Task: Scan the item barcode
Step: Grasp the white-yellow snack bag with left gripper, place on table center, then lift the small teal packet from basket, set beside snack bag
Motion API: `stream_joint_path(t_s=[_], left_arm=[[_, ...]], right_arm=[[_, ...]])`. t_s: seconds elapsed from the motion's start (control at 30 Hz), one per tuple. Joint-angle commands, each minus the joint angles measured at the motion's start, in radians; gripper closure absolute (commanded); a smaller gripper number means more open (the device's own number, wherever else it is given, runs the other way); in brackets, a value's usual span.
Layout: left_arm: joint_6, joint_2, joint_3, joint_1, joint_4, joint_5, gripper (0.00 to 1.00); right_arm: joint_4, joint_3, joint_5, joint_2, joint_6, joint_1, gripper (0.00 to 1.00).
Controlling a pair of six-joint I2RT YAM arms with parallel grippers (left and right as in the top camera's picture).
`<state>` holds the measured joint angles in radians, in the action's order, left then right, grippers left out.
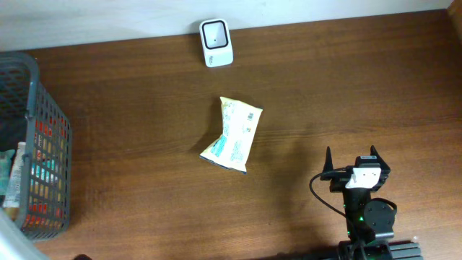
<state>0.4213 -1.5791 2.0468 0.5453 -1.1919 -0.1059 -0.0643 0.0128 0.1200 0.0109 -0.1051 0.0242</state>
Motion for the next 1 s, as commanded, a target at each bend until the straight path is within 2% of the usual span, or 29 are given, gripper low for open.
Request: stream_joint_path(t_s=[0.0, 0.13, 0.27, 0.37, 0.53, 0.6, 0.7, 0.73, 0.77, 0.8, 0.9, 0.97], left_arm=[[0.199, -0.089, -0.121, 0.157, -0.025, 0.004, 0.01], [0.231, -0.207, -0.278, 0.186, 0.035, 0.039, 0.0], [0.229, -0.351, -0.319, 0.179, 0.055, 0.045, 0.11], [0.151, -0.429, -0.319, 0.158, 0.071, 0.139, 0.11], [0.145, -0.472, -0.393, 0.108, 0.1, 0.146, 0.13], [0.145, -0.472, -0.439, 0.105, 0.14, 0.143, 0.16], [0.145, -0.472, -0.454, 0.105, 0.171, 0.117, 0.57], [0.145, -0.472, -0.454, 0.105, 0.18, 0.117, 0.78], [0.145, -0.472, -0.452, 0.105, 0.182, 0.117, 0.93], [0.145, -0.472, -0.442, 0.106, 0.181, 0.117, 1.0], [0.098, -0.462, -0.332, 0.105, 0.127, 0.117, 1.0], [0.073, -0.43, -0.165, 0.105, 0.047, 0.117, 1.0]], right_arm=[[-0.003, -0.007, 0.016, -0.008, 0.005, -0.006, 0.02], [-0.003, -0.007, 0.016, -0.008, 0.005, -0.006, 0.02], [-0.004, -0.007, 0.016, -0.008, 0.005, -0.006, 0.01], [-0.003, -0.007, 0.016, -0.008, 0.005, -0.006, 0.01], [-0.003, -0.007, 0.016, -0.008, 0.005, -0.006, 0.02], [-0.003, -0.007, 0.016, -0.008, 0.005, -0.006, 0.01], [-0.003, -0.007, 0.016, -0.008, 0.005, -0.006, 0.01], [-0.003, -0.007, 0.016, -0.008, 0.005, -0.006, 0.02], [-0.003, -0.007, 0.016, -0.008, 0.005, -0.006, 0.02], [-0.004, -0.007, 0.016, -0.008, 0.005, -0.006, 0.01], [-0.003, -0.007, 0.016, -0.008, 0.005, -0.006, 0.02], [-0.003, -0.007, 0.016, -0.008, 0.005, -0.006, 0.01]])
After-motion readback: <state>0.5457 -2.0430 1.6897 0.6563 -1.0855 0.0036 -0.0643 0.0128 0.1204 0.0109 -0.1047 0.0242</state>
